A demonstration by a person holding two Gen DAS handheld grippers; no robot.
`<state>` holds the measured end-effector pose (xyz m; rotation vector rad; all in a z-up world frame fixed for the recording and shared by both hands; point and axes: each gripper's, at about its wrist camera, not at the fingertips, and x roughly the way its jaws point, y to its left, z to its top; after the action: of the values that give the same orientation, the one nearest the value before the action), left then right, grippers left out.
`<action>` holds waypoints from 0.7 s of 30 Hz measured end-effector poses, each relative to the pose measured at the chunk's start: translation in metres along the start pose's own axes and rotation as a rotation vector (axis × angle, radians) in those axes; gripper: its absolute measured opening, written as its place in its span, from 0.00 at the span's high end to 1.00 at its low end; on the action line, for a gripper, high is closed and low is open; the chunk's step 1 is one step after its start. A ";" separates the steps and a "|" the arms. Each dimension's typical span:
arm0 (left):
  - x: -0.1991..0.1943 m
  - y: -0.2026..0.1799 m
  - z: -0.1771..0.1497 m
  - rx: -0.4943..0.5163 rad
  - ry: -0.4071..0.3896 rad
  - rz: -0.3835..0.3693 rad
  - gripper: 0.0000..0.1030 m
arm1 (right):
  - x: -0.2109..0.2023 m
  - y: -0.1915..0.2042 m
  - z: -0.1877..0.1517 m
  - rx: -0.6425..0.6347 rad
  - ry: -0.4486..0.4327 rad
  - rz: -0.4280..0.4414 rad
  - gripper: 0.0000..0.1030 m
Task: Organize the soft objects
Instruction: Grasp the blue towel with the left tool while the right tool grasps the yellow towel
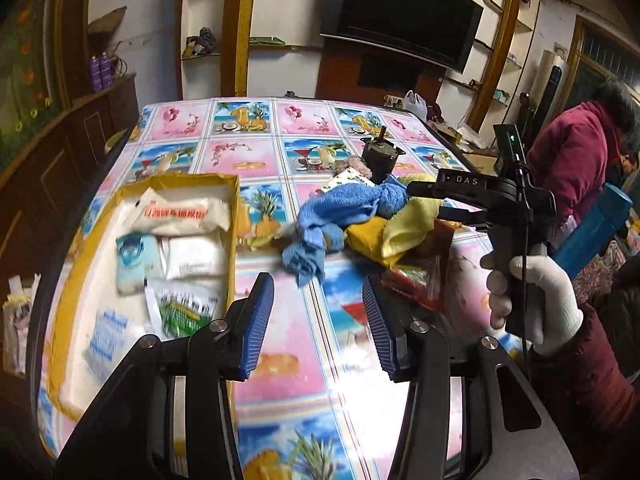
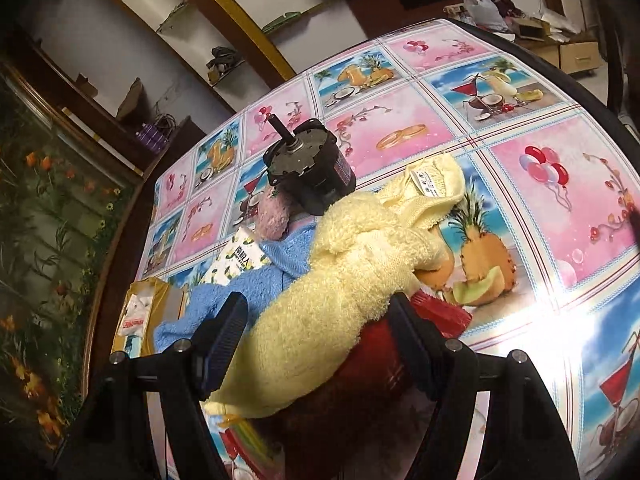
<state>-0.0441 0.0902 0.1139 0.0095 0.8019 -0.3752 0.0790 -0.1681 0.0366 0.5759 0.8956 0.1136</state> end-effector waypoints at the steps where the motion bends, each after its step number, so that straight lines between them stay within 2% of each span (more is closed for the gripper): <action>1: 0.006 -0.001 0.005 0.006 0.009 0.003 0.55 | 0.006 -0.004 0.002 0.005 0.002 0.022 0.30; 2: 0.013 -0.003 0.009 0.013 0.020 -0.001 0.55 | 0.007 -0.007 0.004 0.013 0.005 0.054 0.38; 3: 0.020 -0.005 0.013 0.020 0.030 -0.004 0.55 | 0.007 -0.011 0.004 0.015 0.005 0.082 0.59; 4: 0.026 -0.008 0.016 0.029 0.040 -0.002 0.55 | 0.008 -0.014 0.004 0.013 0.016 0.109 0.74; 7: 0.051 -0.018 0.029 0.069 0.064 0.003 0.55 | -0.001 -0.022 0.004 0.015 0.022 0.162 0.83; 10: 0.076 -0.032 0.043 0.113 0.079 -0.008 0.55 | -0.016 -0.031 0.006 0.012 -0.004 0.189 0.86; 14: 0.118 -0.063 0.063 0.267 0.104 -0.010 0.55 | -0.032 -0.041 0.007 -0.001 -0.063 0.166 0.86; 16: 0.140 -0.075 0.072 0.334 0.119 -0.002 0.55 | -0.033 -0.046 0.008 -0.001 -0.055 0.169 0.82; 19: 0.169 -0.087 0.081 0.427 0.148 -0.019 0.55 | -0.022 -0.055 0.011 0.046 -0.025 0.234 0.81; 20: 0.176 -0.089 0.081 0.465 0.155 -0.035 0.55 | -0.019 -0.056 0.012 0.063 -0.010 0.247 0.74; 21: 0.183 -0.091 0.081 0.498 0.171 -0.038 0.55 | -0.016 -0.057 0.012 0.070 0.001 0.257 0.60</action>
<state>0.0984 -0.0661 0.0537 0.4973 0.8605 -0.6087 0.0704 -0.2266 0.0240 0.7553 0.8261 0.3156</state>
